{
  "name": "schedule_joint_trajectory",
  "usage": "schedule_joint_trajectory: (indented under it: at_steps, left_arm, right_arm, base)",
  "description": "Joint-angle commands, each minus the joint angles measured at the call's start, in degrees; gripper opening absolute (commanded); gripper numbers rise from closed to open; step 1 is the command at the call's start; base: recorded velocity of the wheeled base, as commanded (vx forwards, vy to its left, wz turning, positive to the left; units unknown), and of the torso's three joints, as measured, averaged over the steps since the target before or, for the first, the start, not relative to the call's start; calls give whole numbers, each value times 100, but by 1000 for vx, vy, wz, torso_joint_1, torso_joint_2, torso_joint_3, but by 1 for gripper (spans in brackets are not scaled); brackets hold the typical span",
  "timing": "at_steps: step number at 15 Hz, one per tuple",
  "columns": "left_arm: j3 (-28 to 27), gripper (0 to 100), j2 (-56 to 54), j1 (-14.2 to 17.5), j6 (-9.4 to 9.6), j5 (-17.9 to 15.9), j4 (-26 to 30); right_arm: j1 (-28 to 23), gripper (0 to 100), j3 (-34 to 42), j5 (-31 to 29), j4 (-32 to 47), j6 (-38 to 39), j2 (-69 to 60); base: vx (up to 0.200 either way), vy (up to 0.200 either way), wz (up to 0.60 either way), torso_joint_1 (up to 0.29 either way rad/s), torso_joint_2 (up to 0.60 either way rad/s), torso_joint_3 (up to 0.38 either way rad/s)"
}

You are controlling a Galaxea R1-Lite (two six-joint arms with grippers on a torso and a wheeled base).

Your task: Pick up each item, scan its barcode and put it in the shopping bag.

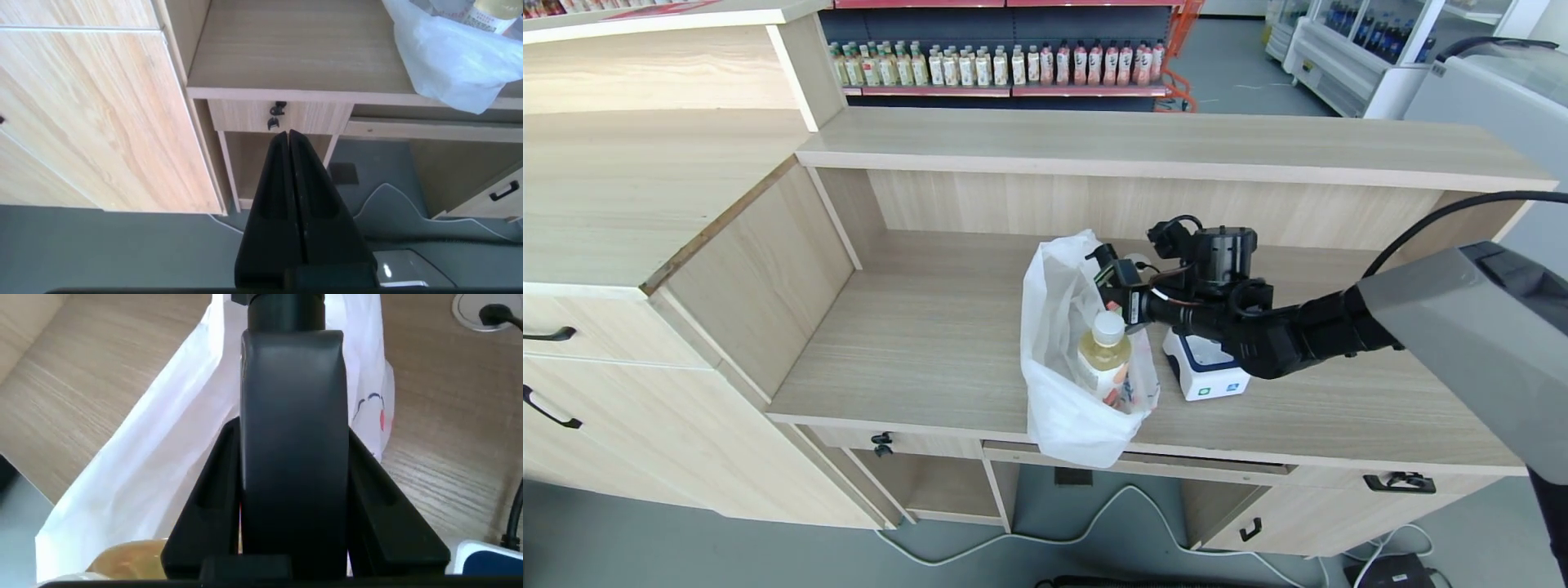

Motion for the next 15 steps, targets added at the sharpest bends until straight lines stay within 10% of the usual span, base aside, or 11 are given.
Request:
schedule_joint_trajectory:
  at_steps: [1, 15]
  left_arm:
    - [1, 0, 6, 1, 1, 1, 0]
    - [1, 0, 6, 1, 1, 1, 0]
  right_arm:
    - [21, 0, -128, -5, -9, -7, 271]
    - [-67, 0, 109, -146, -176, -218, 613]
  base:
    - [0, 0, 0, 0, 0, 0]
    - [0, 0, 0, 0, 0, 0]
